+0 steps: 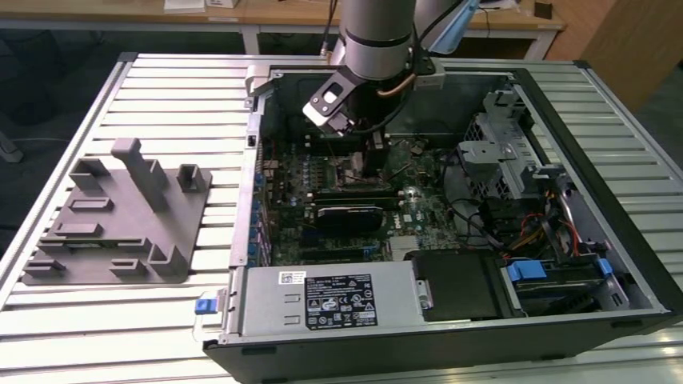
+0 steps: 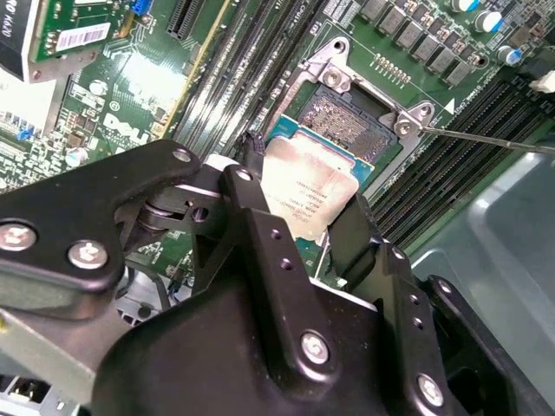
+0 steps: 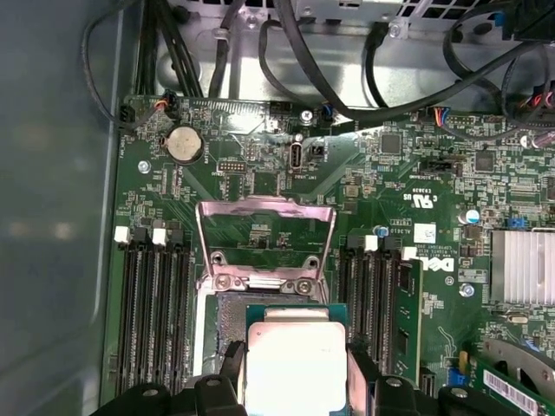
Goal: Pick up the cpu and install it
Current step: 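Place the cpu into insertion slot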
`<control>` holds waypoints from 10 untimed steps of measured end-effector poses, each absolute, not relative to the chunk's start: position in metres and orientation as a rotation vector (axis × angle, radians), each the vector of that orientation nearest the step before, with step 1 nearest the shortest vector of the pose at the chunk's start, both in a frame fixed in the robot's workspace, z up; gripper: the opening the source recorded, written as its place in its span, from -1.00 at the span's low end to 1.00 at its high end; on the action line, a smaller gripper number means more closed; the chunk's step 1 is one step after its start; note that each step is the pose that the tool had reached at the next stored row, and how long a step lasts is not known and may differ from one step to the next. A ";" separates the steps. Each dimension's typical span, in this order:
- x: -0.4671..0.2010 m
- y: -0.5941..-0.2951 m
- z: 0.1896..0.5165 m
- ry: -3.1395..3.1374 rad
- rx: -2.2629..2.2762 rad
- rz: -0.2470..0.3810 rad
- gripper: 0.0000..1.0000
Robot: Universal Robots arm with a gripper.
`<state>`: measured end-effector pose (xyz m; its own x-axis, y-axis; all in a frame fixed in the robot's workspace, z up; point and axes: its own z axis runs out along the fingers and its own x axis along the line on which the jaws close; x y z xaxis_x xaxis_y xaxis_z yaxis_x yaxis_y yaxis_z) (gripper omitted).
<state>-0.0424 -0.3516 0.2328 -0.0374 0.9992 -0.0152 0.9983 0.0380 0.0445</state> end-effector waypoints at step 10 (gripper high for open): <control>-0.043 -0.347 0.225 2.233 2.150 0.033 0.08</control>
<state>-0.0433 -0.3469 0.2251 -0.0375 0.9992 -0.0159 0.9983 0.0382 0.0445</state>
